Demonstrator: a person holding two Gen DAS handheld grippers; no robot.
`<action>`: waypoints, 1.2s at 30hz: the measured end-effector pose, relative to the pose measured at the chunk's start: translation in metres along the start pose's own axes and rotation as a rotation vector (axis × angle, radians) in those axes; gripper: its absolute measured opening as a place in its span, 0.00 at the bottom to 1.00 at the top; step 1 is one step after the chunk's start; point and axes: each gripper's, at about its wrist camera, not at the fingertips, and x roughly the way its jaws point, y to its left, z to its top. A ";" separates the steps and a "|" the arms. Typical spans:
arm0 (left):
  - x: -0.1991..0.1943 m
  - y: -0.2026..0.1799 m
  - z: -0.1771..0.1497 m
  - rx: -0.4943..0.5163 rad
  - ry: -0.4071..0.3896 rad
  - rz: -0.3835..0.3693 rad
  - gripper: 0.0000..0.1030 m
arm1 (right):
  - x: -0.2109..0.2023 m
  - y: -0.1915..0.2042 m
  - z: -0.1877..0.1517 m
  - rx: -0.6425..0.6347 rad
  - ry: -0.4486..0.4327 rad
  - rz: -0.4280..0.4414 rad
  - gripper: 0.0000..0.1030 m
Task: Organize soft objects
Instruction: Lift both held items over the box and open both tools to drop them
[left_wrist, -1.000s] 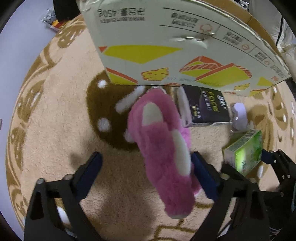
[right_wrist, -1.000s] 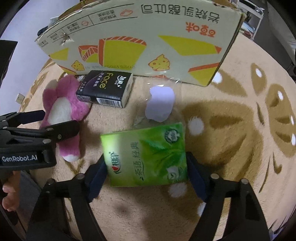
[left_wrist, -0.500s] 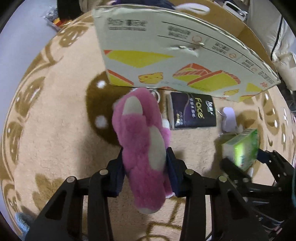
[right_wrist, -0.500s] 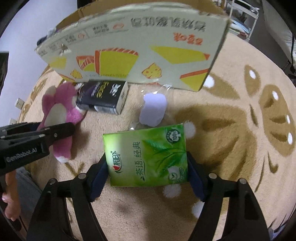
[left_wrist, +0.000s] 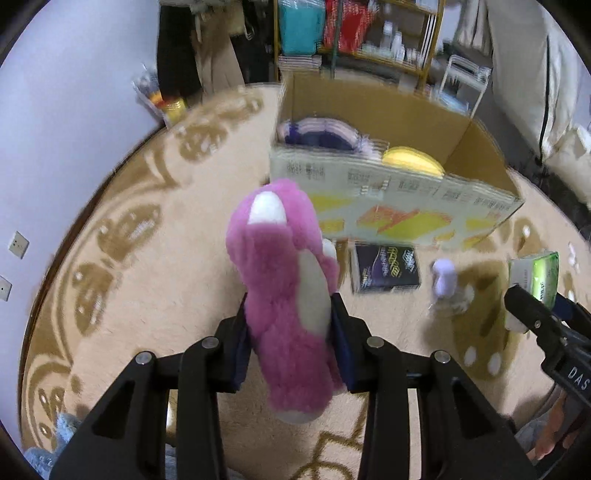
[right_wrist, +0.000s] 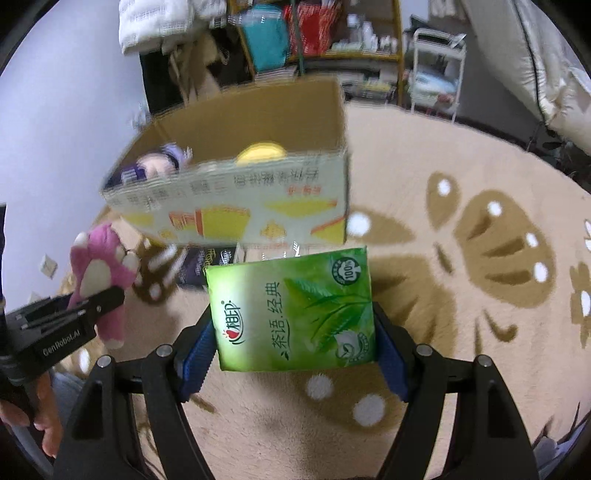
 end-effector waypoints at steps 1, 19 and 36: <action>-0.004 0.002 0.003 -0.001 -0.035 0.005 0.35 | -0.006 0.001 0.001 0.005 -0.029 0.002 0.78; -0.104 -0.015 0.026 0.118 -0.488 0.082 0.36 | -0.091 0.023 0.017 -0.094 -0.456 0.002 0.78; -0.121 -0.026 0.077 0.122 -0.588 0.108 0.36 | -0.117 0.038 0.068 -0.201 -0.583 0.003 0.78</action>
